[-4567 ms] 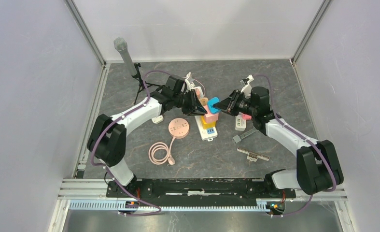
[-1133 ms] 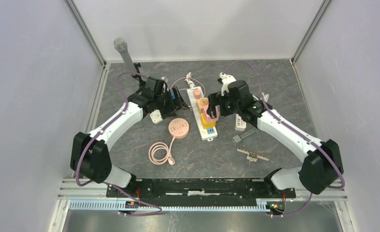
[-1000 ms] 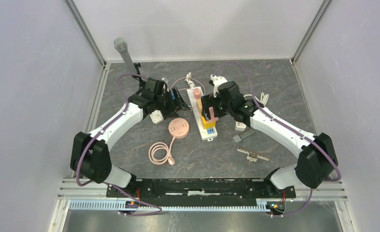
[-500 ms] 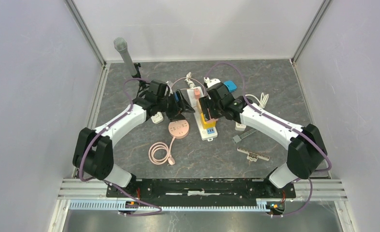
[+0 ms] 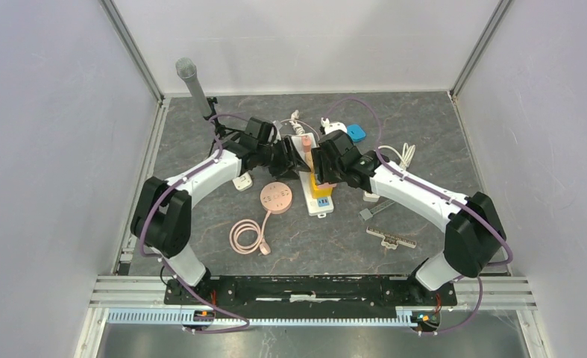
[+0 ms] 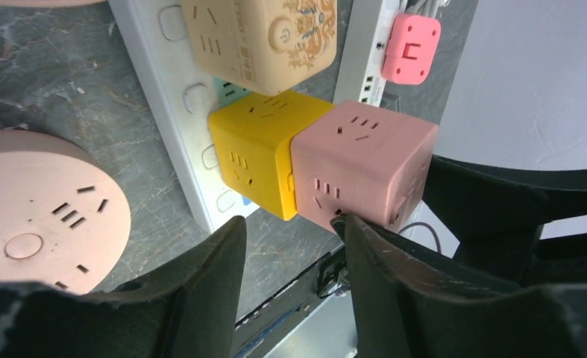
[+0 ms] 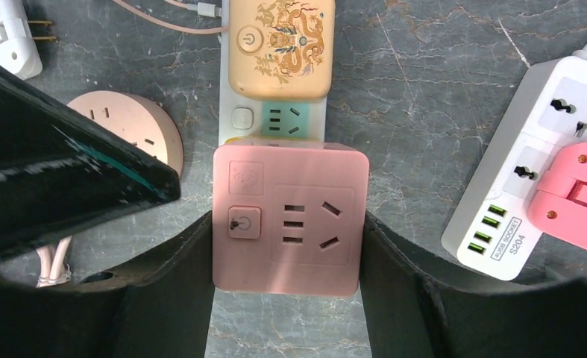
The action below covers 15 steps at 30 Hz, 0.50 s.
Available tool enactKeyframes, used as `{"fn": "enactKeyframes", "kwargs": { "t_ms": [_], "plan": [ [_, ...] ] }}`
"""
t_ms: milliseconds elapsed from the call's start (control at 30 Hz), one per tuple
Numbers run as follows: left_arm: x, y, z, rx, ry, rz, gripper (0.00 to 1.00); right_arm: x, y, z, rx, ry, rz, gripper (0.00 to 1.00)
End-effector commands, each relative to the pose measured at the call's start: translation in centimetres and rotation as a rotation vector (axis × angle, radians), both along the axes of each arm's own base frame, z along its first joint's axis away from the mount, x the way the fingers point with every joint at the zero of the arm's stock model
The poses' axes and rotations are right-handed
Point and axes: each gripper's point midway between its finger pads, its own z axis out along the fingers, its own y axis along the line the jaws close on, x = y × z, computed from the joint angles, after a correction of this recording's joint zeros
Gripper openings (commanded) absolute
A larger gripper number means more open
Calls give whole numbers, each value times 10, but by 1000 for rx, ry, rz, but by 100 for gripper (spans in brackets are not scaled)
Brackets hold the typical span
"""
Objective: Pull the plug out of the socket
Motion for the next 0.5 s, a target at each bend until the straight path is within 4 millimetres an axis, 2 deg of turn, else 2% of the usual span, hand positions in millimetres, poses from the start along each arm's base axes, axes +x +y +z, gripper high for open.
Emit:
{"fn": "enactKeyframes", "kwargs": {
  "t_ms": [0, 67, 167, 467],
  "plan": [
    [0, -15, 6, 6, -96, -91, 56, -7, -1, -8, 46, 17, -75, 6],
    [-2, -13, 1, 30, -107, -99, 54, -7, -1, -7, 43, 12, -79, 0],
    [-5, -12, -8, 56, -113, -106, 51, -5, 1, -4, 36, 6, -79, 0],
    [0, -29, -24, 15, -129, -124, 40, -3, 12, -3, 48, 9, -51, 0]
  ]
}}
